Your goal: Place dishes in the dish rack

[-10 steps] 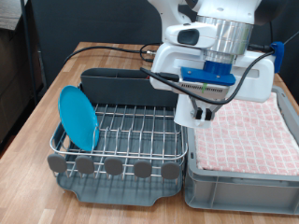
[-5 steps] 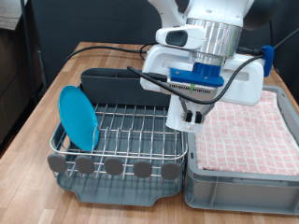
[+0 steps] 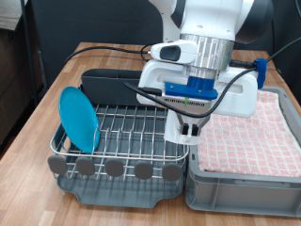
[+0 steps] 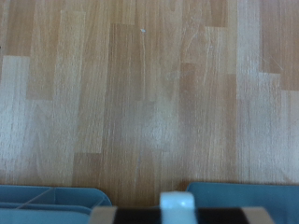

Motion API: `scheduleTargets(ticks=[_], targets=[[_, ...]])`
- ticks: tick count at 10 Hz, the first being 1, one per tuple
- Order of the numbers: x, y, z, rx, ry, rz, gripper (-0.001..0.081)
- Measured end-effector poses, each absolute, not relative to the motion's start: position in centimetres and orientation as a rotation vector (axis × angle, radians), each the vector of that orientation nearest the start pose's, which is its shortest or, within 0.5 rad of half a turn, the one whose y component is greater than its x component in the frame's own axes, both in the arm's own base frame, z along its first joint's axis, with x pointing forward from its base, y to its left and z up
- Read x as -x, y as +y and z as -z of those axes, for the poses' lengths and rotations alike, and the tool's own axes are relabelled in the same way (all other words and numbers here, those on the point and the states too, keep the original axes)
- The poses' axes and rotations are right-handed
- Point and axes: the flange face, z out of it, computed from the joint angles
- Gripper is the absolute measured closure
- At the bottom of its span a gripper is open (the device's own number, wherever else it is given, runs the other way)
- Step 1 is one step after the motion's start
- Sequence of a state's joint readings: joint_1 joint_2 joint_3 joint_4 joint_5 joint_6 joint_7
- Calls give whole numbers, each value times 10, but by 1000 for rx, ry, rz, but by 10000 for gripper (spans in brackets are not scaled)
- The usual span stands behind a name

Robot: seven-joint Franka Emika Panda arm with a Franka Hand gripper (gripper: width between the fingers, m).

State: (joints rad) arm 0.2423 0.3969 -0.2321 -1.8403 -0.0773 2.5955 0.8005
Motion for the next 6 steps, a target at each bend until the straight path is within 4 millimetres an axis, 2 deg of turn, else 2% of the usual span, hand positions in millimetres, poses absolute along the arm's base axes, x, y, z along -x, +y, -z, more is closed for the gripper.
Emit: scheduleTargets(ticks=[6], targets=[[-675, 19, -341, 2869, 1006, 600, 735]])
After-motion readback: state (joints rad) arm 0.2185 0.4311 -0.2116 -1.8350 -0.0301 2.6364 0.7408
